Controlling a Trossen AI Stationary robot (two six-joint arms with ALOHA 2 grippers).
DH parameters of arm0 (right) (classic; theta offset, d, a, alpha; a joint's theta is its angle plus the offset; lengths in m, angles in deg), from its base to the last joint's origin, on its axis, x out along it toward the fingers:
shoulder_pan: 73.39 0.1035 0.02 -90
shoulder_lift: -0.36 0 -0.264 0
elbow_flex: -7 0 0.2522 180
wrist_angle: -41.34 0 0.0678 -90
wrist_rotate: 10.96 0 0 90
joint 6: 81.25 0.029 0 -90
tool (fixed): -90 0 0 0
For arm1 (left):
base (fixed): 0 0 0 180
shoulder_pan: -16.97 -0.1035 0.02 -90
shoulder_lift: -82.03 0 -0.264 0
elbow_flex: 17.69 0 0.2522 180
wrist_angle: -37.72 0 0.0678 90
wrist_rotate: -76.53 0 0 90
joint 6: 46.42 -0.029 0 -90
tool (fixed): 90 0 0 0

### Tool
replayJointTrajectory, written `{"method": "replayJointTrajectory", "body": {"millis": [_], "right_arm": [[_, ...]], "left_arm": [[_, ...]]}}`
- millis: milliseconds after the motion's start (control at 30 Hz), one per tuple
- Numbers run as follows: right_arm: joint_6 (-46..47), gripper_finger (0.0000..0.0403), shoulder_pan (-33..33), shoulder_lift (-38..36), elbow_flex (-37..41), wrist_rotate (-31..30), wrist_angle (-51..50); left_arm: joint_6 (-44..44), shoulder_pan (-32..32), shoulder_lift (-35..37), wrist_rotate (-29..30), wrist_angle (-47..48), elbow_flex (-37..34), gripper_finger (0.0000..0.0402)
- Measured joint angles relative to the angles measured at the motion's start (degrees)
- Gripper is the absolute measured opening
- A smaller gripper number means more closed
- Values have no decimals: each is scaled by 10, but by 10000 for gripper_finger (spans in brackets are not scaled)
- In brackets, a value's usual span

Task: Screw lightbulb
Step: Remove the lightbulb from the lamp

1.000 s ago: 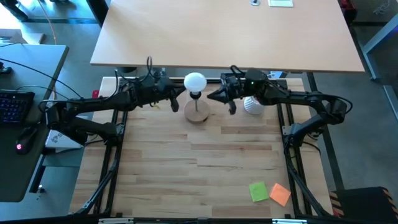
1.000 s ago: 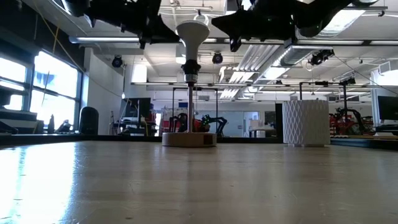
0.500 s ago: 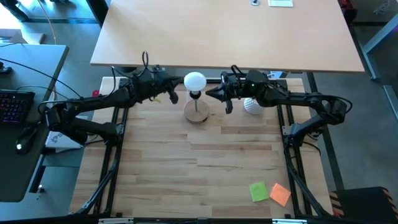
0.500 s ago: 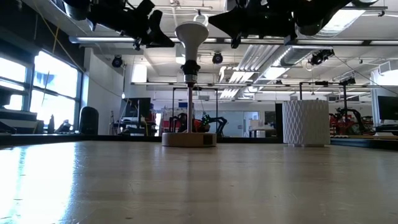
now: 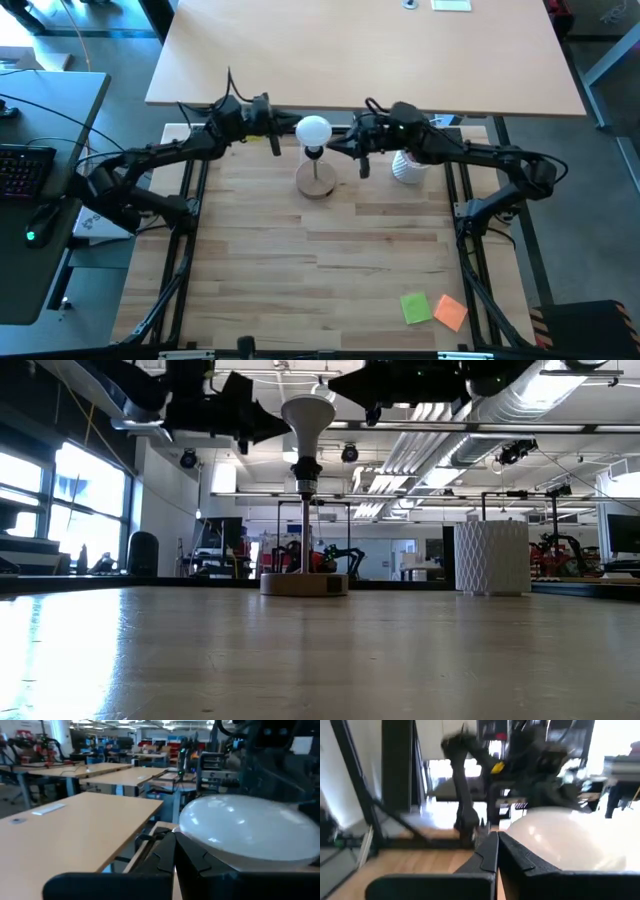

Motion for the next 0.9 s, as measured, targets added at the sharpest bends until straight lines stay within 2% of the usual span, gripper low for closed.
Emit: {"method": "replayJointTrajectory", "body": {"millis": [100,233,333,667,900], "right_arm": [[-35,0,4,14,-21,0,-54],[-38,0,5,29,-22,-1,-56],[-38,0,3,33,-22,-26,-58],[-21,0,-3,32,-22,-20,-60],[5,0,-13,32,-22,-32,-64]], "left_arm": [[29,-13,-40,-21,-54,0,0],[74,-23,-78,-87,-125,0,0],[93,-22,-87,-123,-149,0,0],[136,-16,-64,-167,-140,0,0],[137,-15,-38,-171,-75,0,0]]}}
